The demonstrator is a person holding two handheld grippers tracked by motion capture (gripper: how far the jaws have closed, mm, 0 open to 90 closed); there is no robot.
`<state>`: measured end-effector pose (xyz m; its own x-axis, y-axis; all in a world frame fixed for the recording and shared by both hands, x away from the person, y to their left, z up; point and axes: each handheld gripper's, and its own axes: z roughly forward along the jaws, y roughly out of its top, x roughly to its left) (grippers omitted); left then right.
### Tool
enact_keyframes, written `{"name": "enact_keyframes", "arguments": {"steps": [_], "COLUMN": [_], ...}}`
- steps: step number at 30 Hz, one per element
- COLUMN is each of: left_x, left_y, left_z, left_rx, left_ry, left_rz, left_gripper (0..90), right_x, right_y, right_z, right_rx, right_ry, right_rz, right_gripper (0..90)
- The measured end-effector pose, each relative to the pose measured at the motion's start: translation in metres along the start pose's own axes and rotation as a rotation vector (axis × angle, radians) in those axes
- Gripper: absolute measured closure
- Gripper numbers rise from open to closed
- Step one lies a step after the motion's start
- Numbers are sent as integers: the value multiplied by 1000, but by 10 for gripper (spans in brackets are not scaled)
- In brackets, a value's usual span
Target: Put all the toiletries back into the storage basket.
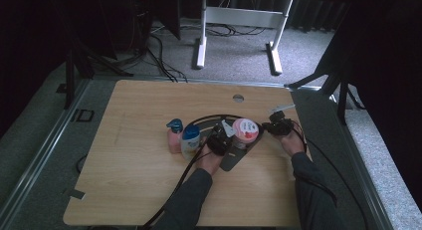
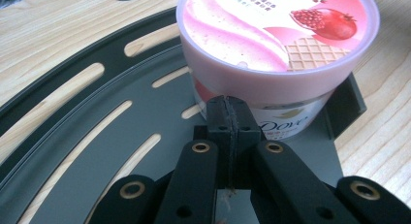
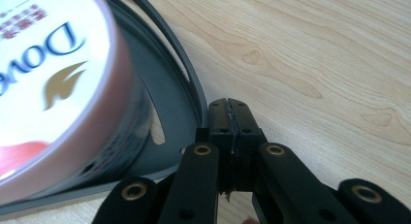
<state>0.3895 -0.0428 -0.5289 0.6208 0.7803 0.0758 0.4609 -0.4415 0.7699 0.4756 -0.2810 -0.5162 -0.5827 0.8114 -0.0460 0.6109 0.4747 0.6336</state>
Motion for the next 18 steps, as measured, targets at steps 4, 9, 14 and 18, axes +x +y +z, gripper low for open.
{"name": "enact_keyframes", "arguments": {"steps": [4,9,14,18], "left_x": [-2,-3,-7,-9], "left_y": [3,6,10,12], "left_z": [3,6,8,10], "left_rx": [1,-2,-1,2], "left_ry": [-1,-13,-40,-44], "left_rz": [1,-4,1,5], "left_gripper": [897,896,894,886], "right_x": [-1,-1,-2,-2], "right_y": [-1,-2,-2,-2], "right_z": [-1,-1,-1,-1], "right_rx": [-3,-7,-4,-3], "right_ry": [8,17,31,40], "right_rz": [-1,3,7,3], "right_gripper": [900,900,900,900]}}
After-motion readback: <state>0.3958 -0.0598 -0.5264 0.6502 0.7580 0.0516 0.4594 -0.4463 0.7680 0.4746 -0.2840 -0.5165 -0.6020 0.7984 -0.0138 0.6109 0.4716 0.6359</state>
